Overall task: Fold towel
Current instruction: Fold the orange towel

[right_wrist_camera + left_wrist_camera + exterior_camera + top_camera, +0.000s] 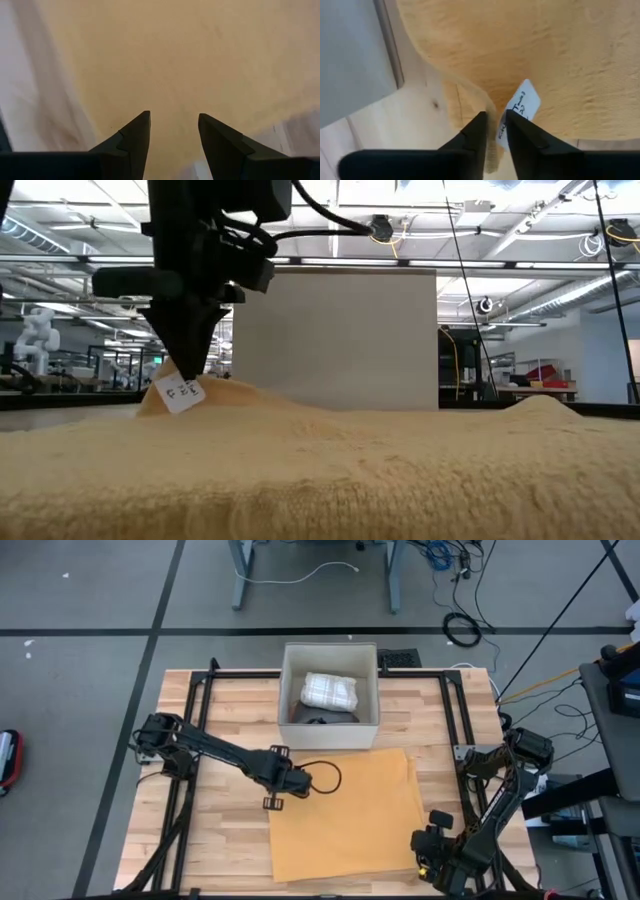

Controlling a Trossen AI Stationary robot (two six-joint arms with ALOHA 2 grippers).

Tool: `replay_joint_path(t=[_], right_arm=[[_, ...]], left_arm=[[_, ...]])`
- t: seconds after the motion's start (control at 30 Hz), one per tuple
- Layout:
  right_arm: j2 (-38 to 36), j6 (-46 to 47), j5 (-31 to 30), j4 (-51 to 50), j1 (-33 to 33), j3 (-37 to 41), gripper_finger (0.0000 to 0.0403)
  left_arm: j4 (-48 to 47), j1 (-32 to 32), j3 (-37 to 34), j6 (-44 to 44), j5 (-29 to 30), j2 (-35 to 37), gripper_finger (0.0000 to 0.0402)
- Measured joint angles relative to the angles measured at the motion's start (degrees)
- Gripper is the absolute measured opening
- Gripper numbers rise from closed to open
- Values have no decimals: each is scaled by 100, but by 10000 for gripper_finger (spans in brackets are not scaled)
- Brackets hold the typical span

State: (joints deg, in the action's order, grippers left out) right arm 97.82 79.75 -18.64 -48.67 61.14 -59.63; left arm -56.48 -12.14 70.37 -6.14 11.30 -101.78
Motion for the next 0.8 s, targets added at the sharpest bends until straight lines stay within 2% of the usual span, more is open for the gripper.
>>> replay_joint_path(t=[0.1,0.23,0.8], right_arm=[[0,386,359,-241,41,32,157],[0,697,363,-349,129,32,157],[111,1083,823,-59,138,38,149]], left_arm=[[14,-37,-47,-94,89,-2,100],[151,-63,-63,-95,114,-2,120],[572,-63,-63,-100,156,-2,125]])
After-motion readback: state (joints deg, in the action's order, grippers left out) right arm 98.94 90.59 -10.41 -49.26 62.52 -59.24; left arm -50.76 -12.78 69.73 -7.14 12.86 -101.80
